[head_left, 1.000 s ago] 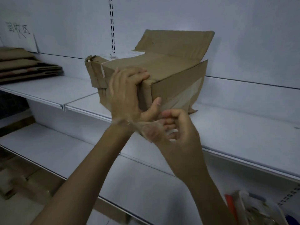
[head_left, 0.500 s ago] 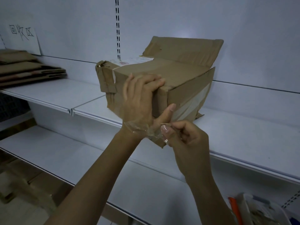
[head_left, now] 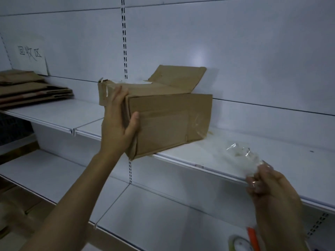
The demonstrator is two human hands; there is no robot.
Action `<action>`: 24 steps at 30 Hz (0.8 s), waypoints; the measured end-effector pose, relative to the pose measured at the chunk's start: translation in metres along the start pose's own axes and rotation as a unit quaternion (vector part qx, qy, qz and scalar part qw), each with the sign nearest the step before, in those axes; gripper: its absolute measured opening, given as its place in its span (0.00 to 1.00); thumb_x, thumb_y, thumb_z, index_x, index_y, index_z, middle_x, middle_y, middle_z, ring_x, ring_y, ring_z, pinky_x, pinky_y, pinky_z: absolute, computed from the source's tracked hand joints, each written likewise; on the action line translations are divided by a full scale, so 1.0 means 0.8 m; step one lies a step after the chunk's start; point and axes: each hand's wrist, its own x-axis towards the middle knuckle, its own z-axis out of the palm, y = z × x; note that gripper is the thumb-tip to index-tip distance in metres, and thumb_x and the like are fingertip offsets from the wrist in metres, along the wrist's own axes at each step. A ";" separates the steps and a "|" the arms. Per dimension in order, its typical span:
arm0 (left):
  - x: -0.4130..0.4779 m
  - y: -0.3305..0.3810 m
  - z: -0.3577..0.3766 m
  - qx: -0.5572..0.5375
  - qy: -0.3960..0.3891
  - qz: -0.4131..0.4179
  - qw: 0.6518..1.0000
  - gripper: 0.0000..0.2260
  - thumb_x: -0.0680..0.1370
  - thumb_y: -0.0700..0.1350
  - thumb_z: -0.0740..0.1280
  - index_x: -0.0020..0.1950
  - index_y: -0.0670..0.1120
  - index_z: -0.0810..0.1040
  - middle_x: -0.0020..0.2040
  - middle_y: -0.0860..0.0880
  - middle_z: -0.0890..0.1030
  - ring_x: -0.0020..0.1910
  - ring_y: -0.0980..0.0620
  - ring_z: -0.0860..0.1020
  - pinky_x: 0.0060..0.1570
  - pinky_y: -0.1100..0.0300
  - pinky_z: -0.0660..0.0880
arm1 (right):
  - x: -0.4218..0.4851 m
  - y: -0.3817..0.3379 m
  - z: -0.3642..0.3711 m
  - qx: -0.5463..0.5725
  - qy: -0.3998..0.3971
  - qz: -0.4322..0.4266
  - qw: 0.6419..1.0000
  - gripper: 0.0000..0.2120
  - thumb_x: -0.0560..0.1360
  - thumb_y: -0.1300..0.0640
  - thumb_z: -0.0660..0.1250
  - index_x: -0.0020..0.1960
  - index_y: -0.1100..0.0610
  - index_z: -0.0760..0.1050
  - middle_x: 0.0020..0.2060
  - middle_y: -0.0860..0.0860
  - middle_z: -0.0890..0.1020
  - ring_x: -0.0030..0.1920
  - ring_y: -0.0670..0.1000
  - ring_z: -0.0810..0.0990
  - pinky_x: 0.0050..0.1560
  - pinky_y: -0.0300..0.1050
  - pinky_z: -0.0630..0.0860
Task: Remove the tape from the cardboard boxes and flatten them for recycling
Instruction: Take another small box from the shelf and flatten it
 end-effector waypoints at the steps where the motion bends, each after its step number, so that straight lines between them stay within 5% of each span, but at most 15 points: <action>1: -0.006 0.004 0.003 -0.002 0.009 -0.020 1.000 0.26 0.79 0.54 0.58 0.75 0.44 0.60 0.75 0.42 0.62 0.74 0.48 0.61 0.71 0.64 0.60 | 0.000 -0.004 -0.008 0.000 0.009 -0.011 1.000 0.09 0.77 0.60 0.64 0.39 0.56 0.77 0.25 0.46 0.76 0.27 0.42 0.75 0.30 0.32 0.73; 4: -0.020 0.022 0.017 0.017 0.035 -0.060 0.997 0.26 0.80 0.56 0.53 0.77 0.56 0.51 0.77 0.47 0.59 0.72 0.52 0.64 0.62 0.57 0.67 | -0.008 -0.005 -0.017 0.012 0.025 -0.042 0.999 0.08 0.78 0.61 0.63 0.41 0.56 0.75 0.26 0.46 0.77 0.27 0.41 0.72 0.30 0.31 0.72; 9: -0.020 0.033 0.014 0.074 0.036 -0.122 0.989 0.28 0.78 0.56 0.50 0.78 0.52 0.52 0.76 0.48 0.61 0.66 0.43 0.70 0.52 0.49 0.72 | -0.020 -0.019 -0.022 0.057 0.074 -0.061 0.994 0.10 0.79 0.63 0.60 0.42 0.54 0.74 0.26 0.47 0.79 0.28 0.42 0.77 0.32 0.32 0.75; 13: -0.009 0.041 -0.004 0.114 0.040 -0.110 0.987 0.26 0.76 0.52 0.55 0.72 0.45 0.62 0.72 0.44 0.65 0.66 0.42 0.69 0.58 0.42 0.71 | -0.011 -0.034 -0.044 0.082 0.095 -0.022 0.992 0.09 0.80 0.62 0.60 0.43 0.53 0.74 0.25 0.46 0.78 0.29 0.42 0.79 0.30 0.32 0.75; 15: 0.003 0.052 -0.003 0.214 0.068 -0.012 0.974 0.24 0.74 0.45 0.61 0.69 0.40 0.66 0.74 0.39 0.62 0.72 0.40 0.62 0.67 0.40 0.63 | -0.013 -0.029 -0.046 0.046 0.054 -0.030 0.997 0.09 0.80 0.61 0.60 0.43 0.53 0.74 0.26 0.45 0.78 0.29 0.40 0.78 0.31 0.31 0.75; 17: 0.002 0.073 0.021 0.285 0.012 0.152 0.946 0.27 0.75 0.44 0.63 0.72 0.41 0.62 0.75 0.37 0.60 0.75 0.39 0.57 0.72 0.41 0.54 | -0.022 -0.016 -0.044 -0.017 0.005 -0.032 0.999 0.09 0.79 0.61 0.61 0.42 0.54 0.74 0.29 0.45 0.80 0.29 0.40 0.77 0.31 0.31 0.75; 19: -0.013 0.094 0.061 0.317 -0.124 0.242 0.909 0.28 0.78 0.53 0.60 0.77 0.48 0.59 0.77 0.40 0.56 0.77 0.41 0.54 0.73 0.40 0.48 | -0.029 -0.007 -0.052 -0.077 -0.003 -0.015 0.997 0.09 0.78 0.62 0.62 0.41 0.55 0.75 0.34 0.48 0.81 0.32 0.41 0.78 0.31 0.33 0.76; 22: -0.039 0.094 0.110 0.367 -0.243 0.166 0.882 0.32 0.79 0.63 0.54 0.79 0.53 0.47 0.79 0.46 0.44 0.77 0.45 0.41 0.72 0.42 0.35 | -0.027 -0.032 -0.081 -0.090 0.052 -0.023 0.994 0.09 0.78 0.63 0.62 0.44 0.61 0.79 0.30 0.50 0.80 0.29 0.43 0.77 0.29 0.36 0.75; 24: -0.041 0.084 0.121 0.376 -0.241 0.139 0.884 0.34 0.78 0.66 0.52 0.79 0.52 0.47 0.79 0.47 0.43 0.77 0.45 0.39 0.71 0.42 0.31 | -0.026 -0.070 -0.103 -0.078 0.092 -0.027 0.992 0.24 0.80 0.63 0.58 0.28 0.59 0.81 0.20 0.47 0.78 0.23 0.40 0.76 0.24 0.30 0.72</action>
